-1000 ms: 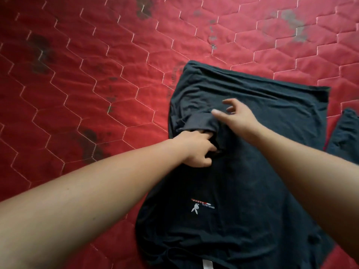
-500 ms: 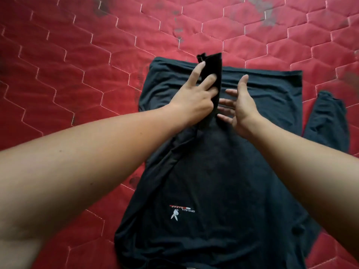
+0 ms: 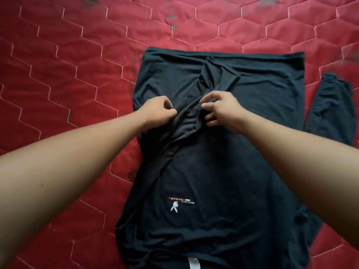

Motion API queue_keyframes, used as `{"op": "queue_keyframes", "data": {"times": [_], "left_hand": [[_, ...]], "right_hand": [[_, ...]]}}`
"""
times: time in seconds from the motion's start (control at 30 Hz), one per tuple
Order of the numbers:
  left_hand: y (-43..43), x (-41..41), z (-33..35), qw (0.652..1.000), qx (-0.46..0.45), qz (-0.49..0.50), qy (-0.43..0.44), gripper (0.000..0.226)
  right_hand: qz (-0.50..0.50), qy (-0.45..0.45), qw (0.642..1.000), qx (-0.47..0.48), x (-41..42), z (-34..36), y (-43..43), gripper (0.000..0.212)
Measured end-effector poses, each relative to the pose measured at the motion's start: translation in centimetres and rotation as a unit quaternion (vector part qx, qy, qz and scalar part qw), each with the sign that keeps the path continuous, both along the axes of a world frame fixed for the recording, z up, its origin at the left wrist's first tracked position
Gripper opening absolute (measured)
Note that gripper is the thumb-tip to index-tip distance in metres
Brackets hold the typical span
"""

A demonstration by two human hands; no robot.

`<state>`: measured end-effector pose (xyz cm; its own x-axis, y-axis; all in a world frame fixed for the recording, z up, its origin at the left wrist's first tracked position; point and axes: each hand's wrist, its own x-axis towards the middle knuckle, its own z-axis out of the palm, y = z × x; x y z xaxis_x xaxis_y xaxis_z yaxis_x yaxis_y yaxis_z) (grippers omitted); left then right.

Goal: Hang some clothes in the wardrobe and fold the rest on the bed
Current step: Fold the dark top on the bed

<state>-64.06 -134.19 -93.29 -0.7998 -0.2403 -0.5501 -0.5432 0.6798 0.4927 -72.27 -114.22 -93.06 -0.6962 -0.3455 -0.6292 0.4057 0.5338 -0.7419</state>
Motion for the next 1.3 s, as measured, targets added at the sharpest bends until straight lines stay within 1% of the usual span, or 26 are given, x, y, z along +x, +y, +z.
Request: {"op": "queue_keyframes", "data": {"times": [0.1,0.13,0.2,0.27,0.33,0.4,0.47,0.5,0.53,0.57,0.6,0.63,0.7,0.77,0.83,0.9,0.93,0.97,1.03,1.07,1.1,1.17,1.2,1.23,1.3], "left_hand": [[-1.2,0.8,1.4,0.991,0.056,-0.066,-0.101,0.015],[-1.5,1.3,1.8,0.987,0.067,-0.091,-0.117,0.014],[-2.1,2.4,2.4,0.981,0.107,-0.116,-0.116,0.027],[-2.4,3.6,2.7,0.975,0.159,-0.105,-0.111,0.034],[-2.6,4.5,2.7,0.973,0.186,-0.081,-0.106,0.027],[-2.8,5.4,2.5,0.975,0.181,-0.077,-0.102,0.017],[-3.0,6.3,2.3,0.981,0.134,-0.111,-0.083,0.038],[-3.1,7.0,2.3,0.984,0.100,-0.132,-0.067,0.044],[-3.1,7.6,2.3,0.987,0.071,-0.140,-0.047,0.046],[-3.1,8.3,2.3,0.989,0.052,-0.137,-0.034,0.048],[-3.2,8.9,2.1,0.990,0.032,-0.138,-0.023,0.051],[-3.3,9.5,1.8,0.989,0.009,-0.146,-0.019,0.053],[-3.4,10.5,1.1,0.985,-0.032,-0.168,-0.018,0.054],[-3.5,11.1,0.4,0.983,-0.056,-0.173,-0.021,0.053],[-3.3,11.5,-0.1,0.987,-0.067,-0.146,-0.024,0.050],[-2.9,11.9,-0.5,0.992,-0.066,-0.103,-0.026,0.041],[-2.6,12.1,-0.7,0.994,-0.060,-0.081,-0.029,0.037],[-2.2,12.4,-0.7,0.996,-0.055,-0.062,-0.031,0.034],[-1.6,12.9,-0.8,0.998,-0.054,-0.035,-0.028,0.035],[-1.4,13.0,-0.8,0.998,-0.053,-0.025,-0.021,0.036],[-1.1,13.1,-0.7,0.999,-0.043,-0.018,-0.015,0.038],[-0.5,13.3,-0.8,1.000,0.019,-0.010,-0.011,0.040],[-0.2,13.4,-0.9,0.998,0.053,-0.011,-0.019,0.039],[0.0,13.6,-1.0,0.997,0.066,-0.021,-0.032,0.037],[0.1,13.6,-0.7,0.996,0.045,-0.044,-0.059,0.025]], "right_hand": [[0.111,-0.092,0.990,0.005,4.4,0.3,-0.9,0.009],[0.154,-0.117,0.981,0.011,6.3,0.2,-1.2,0.008],[0.211,-0.142,0.967,0.028,9.7,-0.2,-1.9,0.011],[0.202,-0.134,0.970,0.029,11.8,-0.5,-2.7,0.016],[0.160,-0.157,0.975,-0.008,13.2,-0.3,-3.5,0.017],[0.157,-0.179,0.971,-0.036,15.3,-0.2,-4.1,0.021],[0.210,-0.153,0.966,-0.019,18.5,-0.5,-4.7,0.035],[0.240,-0.127,0.962,-0.002,20.0,-0.5,-4.9,0.037],[0.261,-0.089,0.961,0.017,21.1,-0.7,-5.0,0.033],[0.259,-0.046,0.964,0.034,22.0,-0.8,-5.1,0.024],[0.235,-0.006,0.971,0.044,22.4,-0.8,-5.2,0.021],[0.196,0.026,0.979,0.052,22.6,-0.8,-5.2,0.027],[0.111,0.052,0.991,0.057,23.0,-1.0,-5.0,0.035],[0.030,0.036,0.998,0.047,23.6,-1.1,-4.4,0.028],[-0.066,-0.017,0.997,0.033,24.3,-1.3,-3.6,0.016],[-0.153,-0.075,0.985,0.015,25.1,-1.4,-3.0,0.021],[-0.165,-0.075,0.983,0.017,25.6,-1.4,-2.7,0.024],[-0.140,-0.044,0.989,0.034,26.0,-1.3,-2.3,0.027],[-0.053,0.034,0.995,0.075,26.9,-1.1,-1.4,0.031],[-0.035,0.055,0.995,0.078,27.4,-1.0,-1.2,0.032],[-0.036,0.059,0.996,0.064,27.9,-0.9,-1.2,0.031],[-0.052,0.029,0.998,0.009,29.0,-0.7,-1.5,0.023],[-0.041,0.013,0.999,-0.015,29.6,-0.7,-1.7,0.017],[-0.014,0.007,1.000,-0.022,30.1,-0.8,-1.8,0.013],[0.035,0.005,0.999,-0.008,31.1,-1.2,-1.9,0.012]]}}
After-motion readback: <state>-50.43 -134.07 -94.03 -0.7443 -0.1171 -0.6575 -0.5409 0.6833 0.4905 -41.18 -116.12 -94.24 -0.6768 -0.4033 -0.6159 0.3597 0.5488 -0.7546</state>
